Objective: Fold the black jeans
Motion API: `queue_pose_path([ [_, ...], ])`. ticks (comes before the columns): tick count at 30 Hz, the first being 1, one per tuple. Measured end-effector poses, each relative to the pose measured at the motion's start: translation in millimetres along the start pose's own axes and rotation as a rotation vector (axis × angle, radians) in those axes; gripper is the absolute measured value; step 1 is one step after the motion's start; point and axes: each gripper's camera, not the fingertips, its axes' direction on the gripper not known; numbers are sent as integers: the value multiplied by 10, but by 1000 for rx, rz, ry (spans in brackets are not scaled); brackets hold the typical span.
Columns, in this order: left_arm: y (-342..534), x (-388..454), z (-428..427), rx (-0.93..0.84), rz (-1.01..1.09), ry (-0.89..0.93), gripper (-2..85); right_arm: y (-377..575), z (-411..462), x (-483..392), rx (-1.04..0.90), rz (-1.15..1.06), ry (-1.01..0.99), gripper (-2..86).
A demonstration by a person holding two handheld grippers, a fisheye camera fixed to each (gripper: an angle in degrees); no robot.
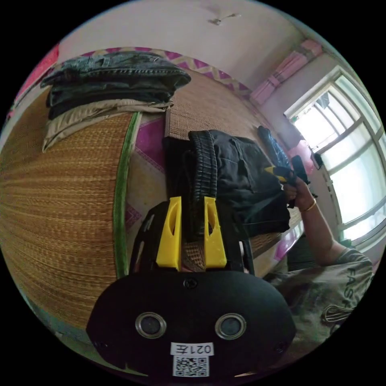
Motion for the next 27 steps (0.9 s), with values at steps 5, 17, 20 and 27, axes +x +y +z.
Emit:
queue_pose_path([
  [5,-21,-284,-11,-30,-79,165,80,-27,-10,36,3,0,-2,102],
  [17,115,-199,-963,264,-3,219,1,-397,-103,-1405,-9,-324,44,51],
  [20,-79,-345,-1456,354,11,178,-2,-874,55,-2018,-7,-412,25,51],
  [27,-791,-970,-2324,513,-85,11,3,-2446,1059,-3254,-14,-512,-1,51],
])
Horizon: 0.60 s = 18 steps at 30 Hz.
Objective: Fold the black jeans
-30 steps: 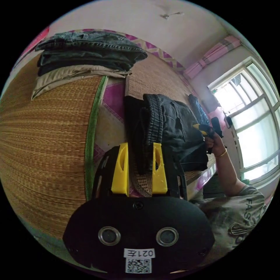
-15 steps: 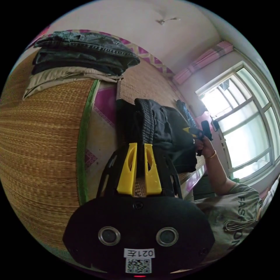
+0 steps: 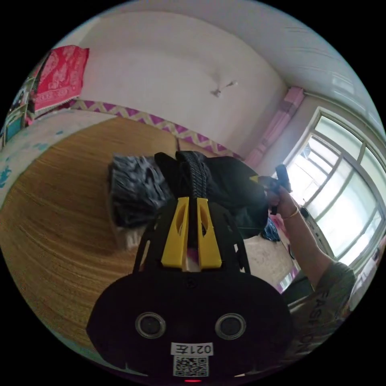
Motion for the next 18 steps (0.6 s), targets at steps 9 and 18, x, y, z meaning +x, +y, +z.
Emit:
queue_pose_path([
  [9,212,-395,471,9,-120,-245,75,-563,1428,166,-67,6,416,99],
  [18,948,1291,255,70,269,-658,0,717,854,-545,-40,-288,479,108],
])
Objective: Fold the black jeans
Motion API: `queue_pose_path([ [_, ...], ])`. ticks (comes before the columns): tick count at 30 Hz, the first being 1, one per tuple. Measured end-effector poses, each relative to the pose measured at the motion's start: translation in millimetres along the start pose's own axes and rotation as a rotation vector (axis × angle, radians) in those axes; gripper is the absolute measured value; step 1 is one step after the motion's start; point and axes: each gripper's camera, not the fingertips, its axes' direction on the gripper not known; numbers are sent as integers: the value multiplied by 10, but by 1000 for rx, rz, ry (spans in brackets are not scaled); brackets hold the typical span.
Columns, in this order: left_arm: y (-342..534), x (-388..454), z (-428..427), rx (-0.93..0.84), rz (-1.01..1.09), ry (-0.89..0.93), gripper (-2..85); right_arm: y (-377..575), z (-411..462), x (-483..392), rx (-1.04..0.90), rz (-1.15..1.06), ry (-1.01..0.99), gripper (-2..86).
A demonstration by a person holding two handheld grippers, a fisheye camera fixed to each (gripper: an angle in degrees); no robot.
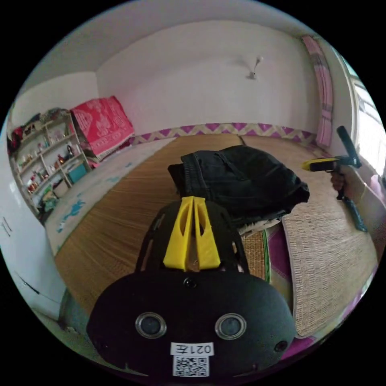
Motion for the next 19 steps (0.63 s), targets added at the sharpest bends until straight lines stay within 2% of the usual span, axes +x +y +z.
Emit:
queue_pose_path([
  [2,122,216,-181,-3,29,57,-5,422,-243,-200,-2,-43,73,103],
  [4,280,503,-369,-51,31,117,-7,1054,-540,-425,19,-74,243,91],
  [7,504,876,-608,-59,20,184,-5,1844,-868,-500,28,-14,451,89],
  [12,784,1600,-754,-111,49,210,28,2769,-1288,-131,-61,238,621,124],
  [19,972,2535,-660,-239,51,296,15,3132,-1271,172,-160,257,680,163],
])
